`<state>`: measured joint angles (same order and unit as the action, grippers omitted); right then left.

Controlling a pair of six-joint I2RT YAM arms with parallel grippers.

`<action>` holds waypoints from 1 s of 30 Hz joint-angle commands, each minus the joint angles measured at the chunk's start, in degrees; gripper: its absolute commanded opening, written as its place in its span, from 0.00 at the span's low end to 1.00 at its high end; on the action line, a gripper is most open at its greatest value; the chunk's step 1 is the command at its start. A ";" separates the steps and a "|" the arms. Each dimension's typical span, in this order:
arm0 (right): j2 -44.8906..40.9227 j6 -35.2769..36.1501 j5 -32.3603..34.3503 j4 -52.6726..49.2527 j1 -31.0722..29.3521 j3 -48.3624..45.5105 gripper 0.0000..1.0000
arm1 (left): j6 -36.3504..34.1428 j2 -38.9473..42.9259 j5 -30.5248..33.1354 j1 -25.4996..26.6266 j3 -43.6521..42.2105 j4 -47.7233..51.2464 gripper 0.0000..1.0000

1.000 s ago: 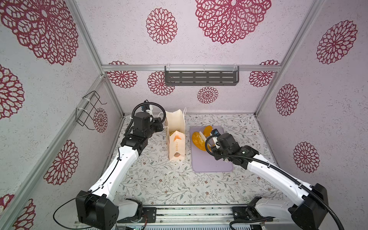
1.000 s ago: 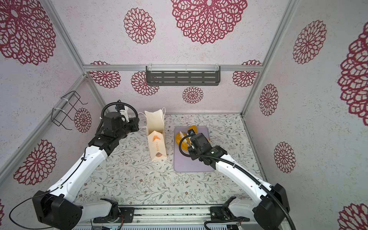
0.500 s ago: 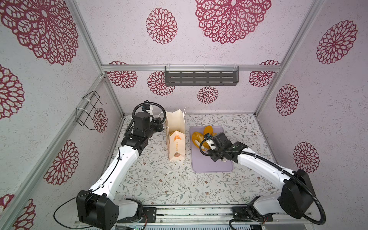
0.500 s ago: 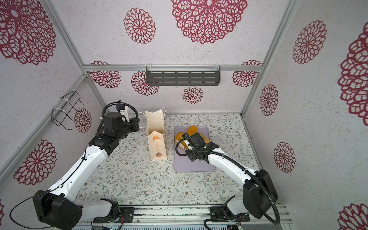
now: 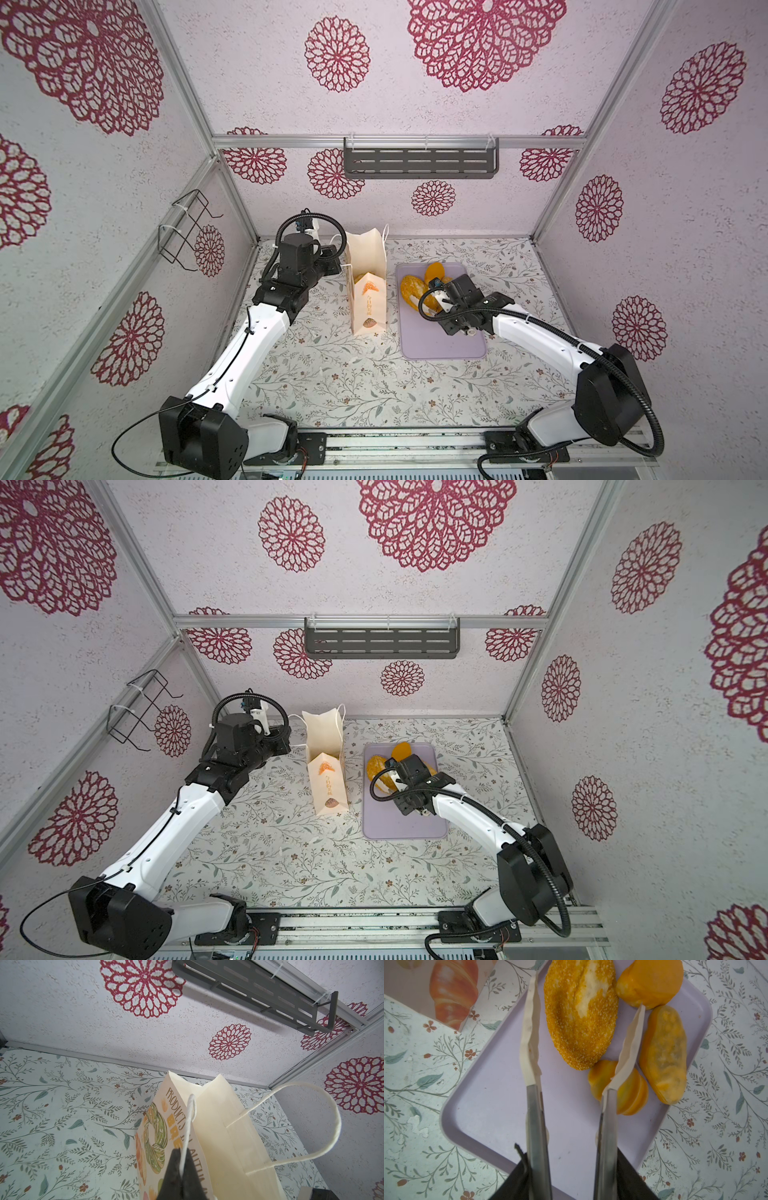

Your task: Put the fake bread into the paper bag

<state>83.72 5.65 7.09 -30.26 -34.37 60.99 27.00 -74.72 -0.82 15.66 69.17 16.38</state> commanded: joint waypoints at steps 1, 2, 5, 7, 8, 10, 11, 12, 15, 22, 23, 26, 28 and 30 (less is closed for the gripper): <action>0.01 1.56 -1.51 1.70 0.36 1.75 0.55 | -0.95 -0.63 -0.12 0.16 1.33 0.49 0.00; 0.12 1.63 -1.79 1.70 0.36 1.83 0.55 | -0.91 -0.61 -0.15 0.16 1.35 0.57 0.00; 0.47 1.60 -2.16 1.87 0.44 1.72 0.55 | -1.03 -0.60 -0.14 0.11 1.32 0.53 0.00; 0.73 1.54 -2.23 2.04 0.44 1.54 0.55 | -1.02 -0.60 -0.01 0.16 1.32 0.49 0.00; 0.91 1.50 -2.30 2.13 0.42 1.42 0.56 | -1.01 -0.60 0.01 0.11 1.32 0.55 0.00; 1.63 1.44 -2.19 1.98 0.61 1.40 0.56 | -1.06 -0.60 -0.10 0.15 1.32 0.52 0.00; 2.06 1.36 -2.03 1.87 0.70 1.41 0.56 | -0.99 -0.60 -0.06 0.11 1.32 0.57 0.00; 2.40 1.33 -1.91 1.79 0.71 1.41 0.56 | -1.07 -0.60 -0.05 0.13 1.32 0.55 0.00; 3.32 1.31 -1.78 1.71 0.88 1.41 0.56 | -1.03 -0.60 0.06 0.17 1.37 0.57 0.00; 5.41 1.19 -1.27 1.69 1.39 2.00 0.56 | -1.04 -0.76 -0.11 0.18 1.32 0.53 0.00; 5.78 1.15 -1.39 1.79 1.39 2.23 0.56 | -1.04 -0.74 -0.15 0.17 1.32 0.50 0.00; 6.86 1.32 -1.88 1.61 1.41 3.01 0.56 | -1.02 -0.78 -0.20 0.22 1.37 0.44 0.00; 7.49 1.37 -2.16 1.55 1.41 3.57 0.56 | -1.04 -0.78 -0.09 0.15 1.32 0.50 0.00; 8.04 1.30 -2.34 1.52 1.40 4.04 0.56 | -1.00 -0.78 -0.10 0.20 1.33 0.47 0.00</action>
<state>91.66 6.48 5.54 -29.56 -33.41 62.37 27.00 -75.16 -0.80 15.66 69.19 16.67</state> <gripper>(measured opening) 0.560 0.052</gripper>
